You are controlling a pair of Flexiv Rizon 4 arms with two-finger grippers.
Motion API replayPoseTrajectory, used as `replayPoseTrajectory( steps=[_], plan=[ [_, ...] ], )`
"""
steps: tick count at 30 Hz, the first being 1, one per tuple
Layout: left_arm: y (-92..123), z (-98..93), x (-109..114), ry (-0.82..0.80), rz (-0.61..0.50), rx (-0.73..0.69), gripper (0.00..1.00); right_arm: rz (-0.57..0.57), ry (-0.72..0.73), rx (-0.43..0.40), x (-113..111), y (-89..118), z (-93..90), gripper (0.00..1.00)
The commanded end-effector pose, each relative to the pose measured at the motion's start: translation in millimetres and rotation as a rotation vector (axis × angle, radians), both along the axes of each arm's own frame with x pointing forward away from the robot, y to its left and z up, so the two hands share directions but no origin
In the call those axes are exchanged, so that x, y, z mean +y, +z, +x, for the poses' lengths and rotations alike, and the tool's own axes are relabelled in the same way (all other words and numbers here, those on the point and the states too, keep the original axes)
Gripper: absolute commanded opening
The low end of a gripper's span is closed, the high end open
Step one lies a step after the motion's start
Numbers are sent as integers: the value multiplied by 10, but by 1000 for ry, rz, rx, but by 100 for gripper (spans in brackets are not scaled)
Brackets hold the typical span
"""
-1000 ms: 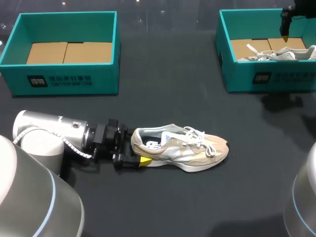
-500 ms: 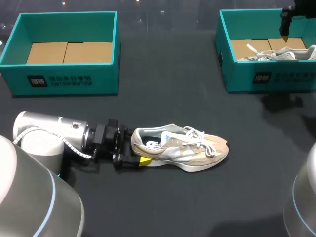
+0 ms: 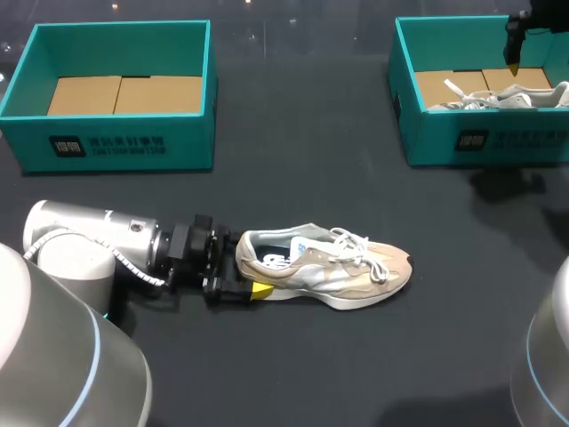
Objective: Take the shoe out of the shoebox, open the shoe tongue, remove and reinsert the insole, then place the shoe into the shoebox
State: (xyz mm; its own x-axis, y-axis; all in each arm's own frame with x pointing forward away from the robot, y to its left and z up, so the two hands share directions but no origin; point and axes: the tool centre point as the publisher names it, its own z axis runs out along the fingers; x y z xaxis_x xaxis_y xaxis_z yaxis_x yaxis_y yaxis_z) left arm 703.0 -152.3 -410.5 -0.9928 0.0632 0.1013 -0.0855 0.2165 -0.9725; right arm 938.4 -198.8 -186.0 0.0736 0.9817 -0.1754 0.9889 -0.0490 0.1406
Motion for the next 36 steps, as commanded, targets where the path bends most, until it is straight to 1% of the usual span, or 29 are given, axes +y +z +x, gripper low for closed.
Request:
replayPoseTrajectory(
  steps=[1,4,8,17,20,25,36],
  plan=[
    [-35,3,-4,2,1,-1,0,-3,-34,-5,200,43,-131,100],
    [-35,3,-4,2,1,-1,0,-4,-61,-14,393,72,-268,100],
    [-35,3,-4,2,1,-1,0,-26,-76,-15,723,97,-472,100],
    [-35,3,-4,2,1,-1,0,-34,-88,-34,1597,101,-887,100],
    [-35,3,-4,2,1,-1,0,-46,-101,-30,1848,57,-1017,100],
    [-35,3,-4,2,1,-1,0,2,-117,-15,2239,-66,-1234,100],
    [-35,3,-4,2,1,-1,0,2,-117,-15,2239,-66,-1234,100]
  ],
)
